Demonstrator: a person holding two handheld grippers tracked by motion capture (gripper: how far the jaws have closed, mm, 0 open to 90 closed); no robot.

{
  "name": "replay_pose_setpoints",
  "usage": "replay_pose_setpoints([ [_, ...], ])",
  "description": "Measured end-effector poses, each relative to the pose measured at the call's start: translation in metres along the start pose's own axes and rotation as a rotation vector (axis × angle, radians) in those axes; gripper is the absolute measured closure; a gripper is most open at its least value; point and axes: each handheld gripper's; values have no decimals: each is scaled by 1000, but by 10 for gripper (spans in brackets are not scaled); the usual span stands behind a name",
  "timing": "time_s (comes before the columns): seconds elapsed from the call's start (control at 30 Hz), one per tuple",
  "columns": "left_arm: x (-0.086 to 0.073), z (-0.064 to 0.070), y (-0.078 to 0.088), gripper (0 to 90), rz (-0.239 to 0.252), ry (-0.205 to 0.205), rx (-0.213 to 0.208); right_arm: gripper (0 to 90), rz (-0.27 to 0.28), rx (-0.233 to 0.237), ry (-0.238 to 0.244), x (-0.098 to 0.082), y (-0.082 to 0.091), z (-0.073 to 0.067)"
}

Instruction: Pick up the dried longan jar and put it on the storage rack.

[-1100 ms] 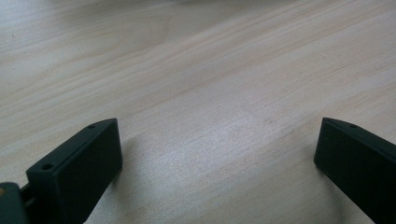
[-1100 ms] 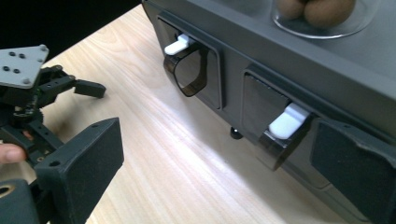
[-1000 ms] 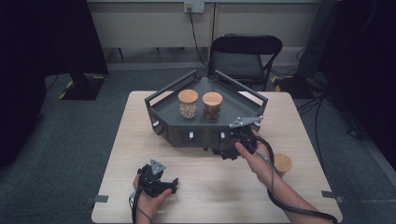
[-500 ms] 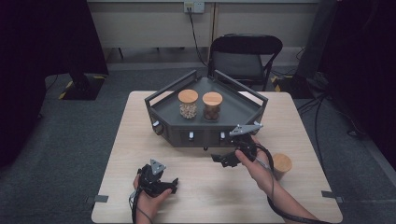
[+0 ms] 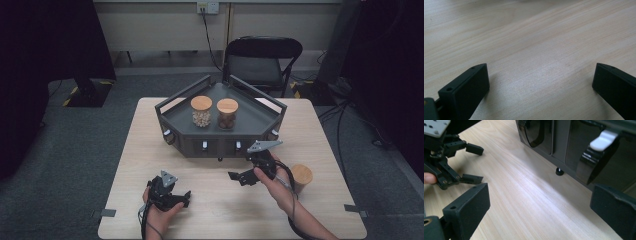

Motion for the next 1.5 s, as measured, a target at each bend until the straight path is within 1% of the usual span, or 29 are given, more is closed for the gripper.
replay_pose_setpoints([
  [0.23, 0, 0, 0, 0, 0, 0, 0, 18, -9, -6, 5, -9, -3, 0],
  [0.43, 0, 0, 0, 1, 0, 0, 0, 18, -19, -1, 3, -16, -5, 1],
  [0.6, 0, 0, 0, 1, 0, 0, 0, 18, -18, 4, -7, -23, -6, 3],
  [0.9, 0, 0, 0, 0, 0, 0, 0, 18, -30, 13, -7, -34, -9, 6],
  [1.07, 0, 0, 0, 0, 0, 1, 0, 18, -44, 8, -7, -38, -12, 6],
  [1.3, 0, 0, 0, 1, 0, 0, 0, 19, -45, 4, -12, -46, -12, 7],
  [1.5, 0, 0, 0, 1, 0, 1, 0, 19, -52, 9, -13, -53, -14, 8],
])
Point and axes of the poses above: each handheld gripper's, and its own axes: y roughly backward along the jaws, x roughly out of its top, z roughly to its right, and after that the axes turned 4 degrees about -z, right-handed
